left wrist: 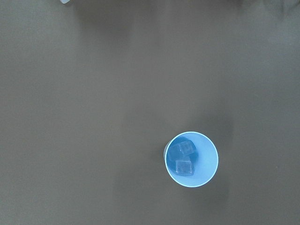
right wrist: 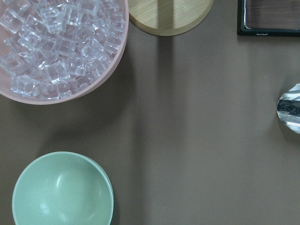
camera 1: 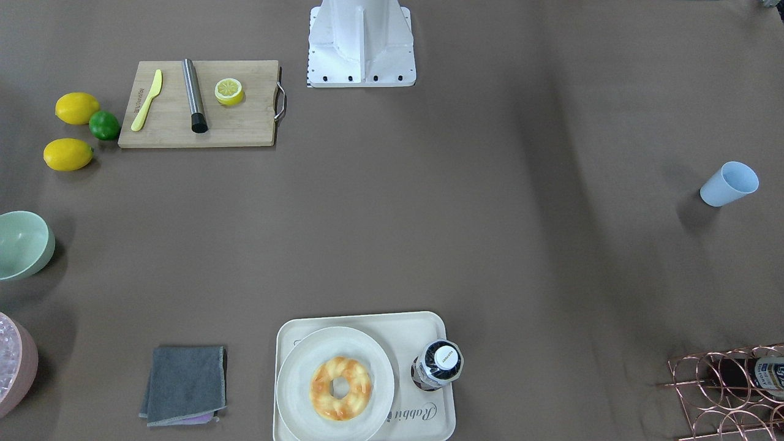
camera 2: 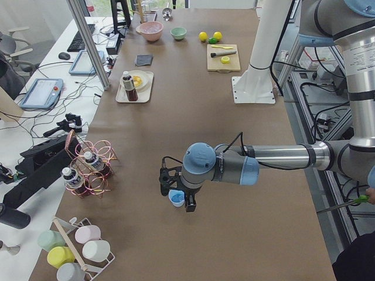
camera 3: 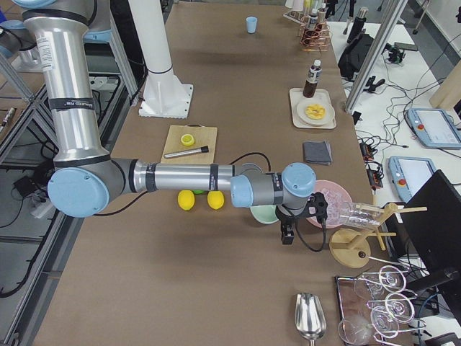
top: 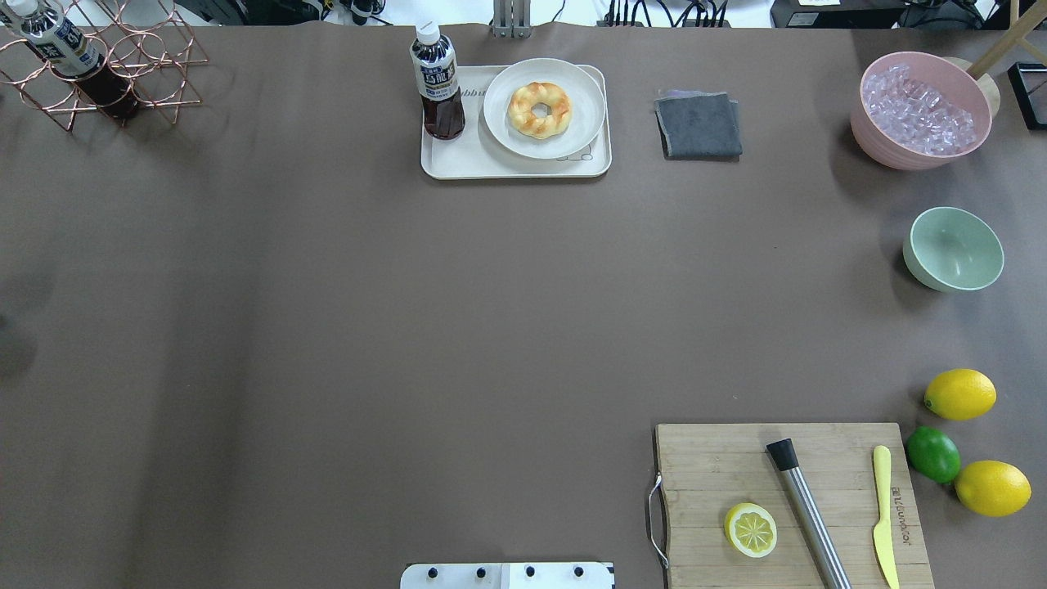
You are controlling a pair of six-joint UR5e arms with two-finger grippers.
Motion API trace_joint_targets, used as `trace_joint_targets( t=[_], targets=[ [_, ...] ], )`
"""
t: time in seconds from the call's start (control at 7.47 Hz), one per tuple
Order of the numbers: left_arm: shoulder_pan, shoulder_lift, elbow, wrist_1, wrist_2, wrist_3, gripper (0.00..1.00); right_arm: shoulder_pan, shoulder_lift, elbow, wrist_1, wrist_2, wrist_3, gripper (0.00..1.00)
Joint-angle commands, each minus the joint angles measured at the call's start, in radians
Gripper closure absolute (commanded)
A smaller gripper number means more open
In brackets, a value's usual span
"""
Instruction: Pour ice into bowl
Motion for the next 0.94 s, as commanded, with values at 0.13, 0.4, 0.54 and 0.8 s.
trace_joint_targets(
  t=[0.13,0.4,0.54,0.8],
  targets=[
    [-0.001,0.005,-0.049,0.011,-0.001,-0.007,0.03,-0.001,-0.004,0.001,0.000,-0.001,0.004,0.01],
    [0.005,-0.017,-0.044,0.009,-0.001,-0.007,0.03,-0.001,-0.004,0.001,0.000,-0.001,0.004,0.01],
    [0.005,-0.023,-0.046,0.008,0.002,-0.005,0.03,0.001,-0.004,0.001,0.000,-0.001,0.004,0.01],
    [0.047,-0.069,-0.015,0.006,0.023,-0.004,0.03,-0.002,-0.002,-0.008,0.000,-0.002,0.007,0.01]
  ],
)
